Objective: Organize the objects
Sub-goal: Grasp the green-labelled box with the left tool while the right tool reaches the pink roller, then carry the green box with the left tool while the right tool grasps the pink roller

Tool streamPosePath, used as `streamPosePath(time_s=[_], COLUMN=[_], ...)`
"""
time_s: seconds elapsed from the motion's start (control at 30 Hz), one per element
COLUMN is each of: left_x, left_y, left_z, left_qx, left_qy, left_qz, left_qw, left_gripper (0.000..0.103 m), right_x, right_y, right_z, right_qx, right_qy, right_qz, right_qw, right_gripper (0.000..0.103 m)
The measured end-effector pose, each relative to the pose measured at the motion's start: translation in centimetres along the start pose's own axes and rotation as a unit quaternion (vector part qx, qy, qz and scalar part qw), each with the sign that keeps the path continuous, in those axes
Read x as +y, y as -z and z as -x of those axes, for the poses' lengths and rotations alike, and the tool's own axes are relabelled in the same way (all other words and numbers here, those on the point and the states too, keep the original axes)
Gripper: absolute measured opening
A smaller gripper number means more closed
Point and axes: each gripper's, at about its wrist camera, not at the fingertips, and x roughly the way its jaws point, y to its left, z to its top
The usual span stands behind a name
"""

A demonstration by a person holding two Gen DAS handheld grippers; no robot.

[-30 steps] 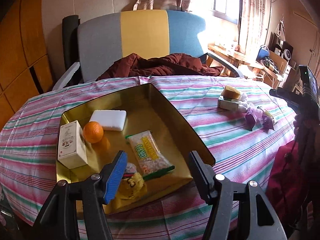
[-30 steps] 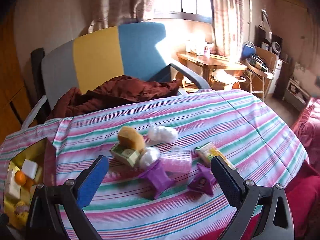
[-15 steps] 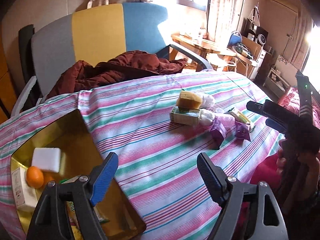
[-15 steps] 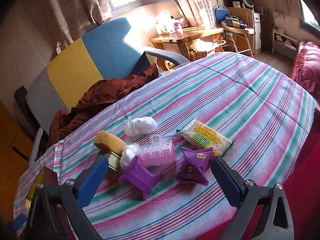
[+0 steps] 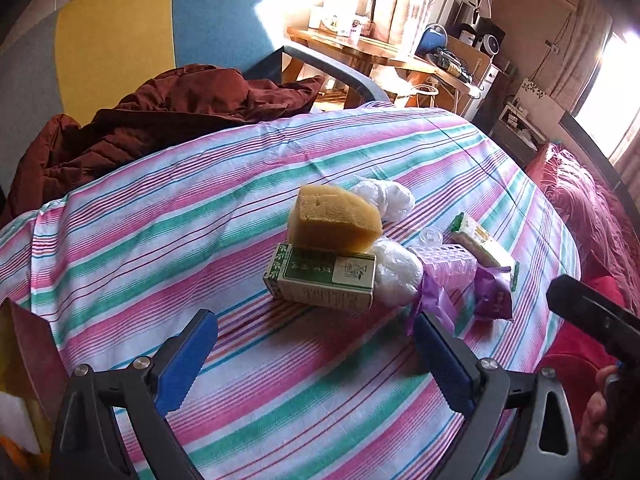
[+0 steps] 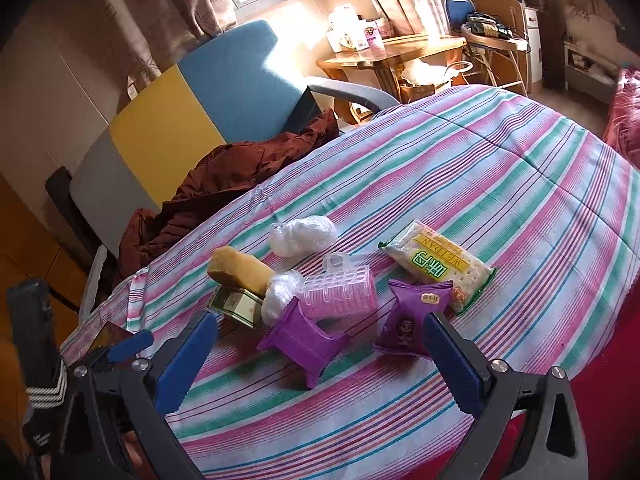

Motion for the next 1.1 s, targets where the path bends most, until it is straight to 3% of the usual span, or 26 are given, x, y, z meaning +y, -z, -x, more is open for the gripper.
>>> streamPosePath(time_s=[0.4, 0.43, 0.47, 0.53, 0.7, 0.93, 1.1], left_x=[0.3, 0.5, 0.8, 1.0, 0.0, 0.1, -1.2], left_y=[-2.3, -2.3, -2.3, -2.1, -0.3, 3.4, 7.1], left_z=[-5.0, -5.4, -5.7, -6.0, -4.2, 0.2, 2.6], left_qx=[0.024, 0.029, 0.036, 0.047, 0.041, 0.029, 0.033], left_qy=[0.003, 0.008, 0.019, 0.031, 0.033, 0.034, 0.027], left_qz=[-0.017, -0.012, -0.005, 0.006, -0.012, 0.028, 0.022], left_qw=[0.9995, 0.9995, 0.9992, 0.9984, 0.9985, 0.9986, 0.9988], left_gripper=[0.102, 0.098, 0.081, 0.076, 0.075, 0.075, 0.075], right_x=[-0.2, -0.2, -0.2, -0.3, -0.7, -2.5, -2.0], right_y=[0.1, 0.0, 0.0, 0.0, 0.0, -0.2, -0.1], right_z=[-0.8, -0.9, -0.9, -1.0, -1.2, -1.4, -1.5], right_qx=[0.020, 0.021, 0.022, 0.023, 0.027, 0.033, 0.035], right_qy=[-0.007, -0.006, -0.006, -0.004, 0.003, -0.003, 0.014], right_qz=[-0.005, -0.005, -0.006, -0.008, -0.015, -0.065, -0.048], right_qw=[1.000, 1.000, 1.000, 1.000, 1.000, 0.997, 0.998], right_gripper=[0.103, 0.103, 0.103, 0.103, 0.103, 0.103, 0.103])
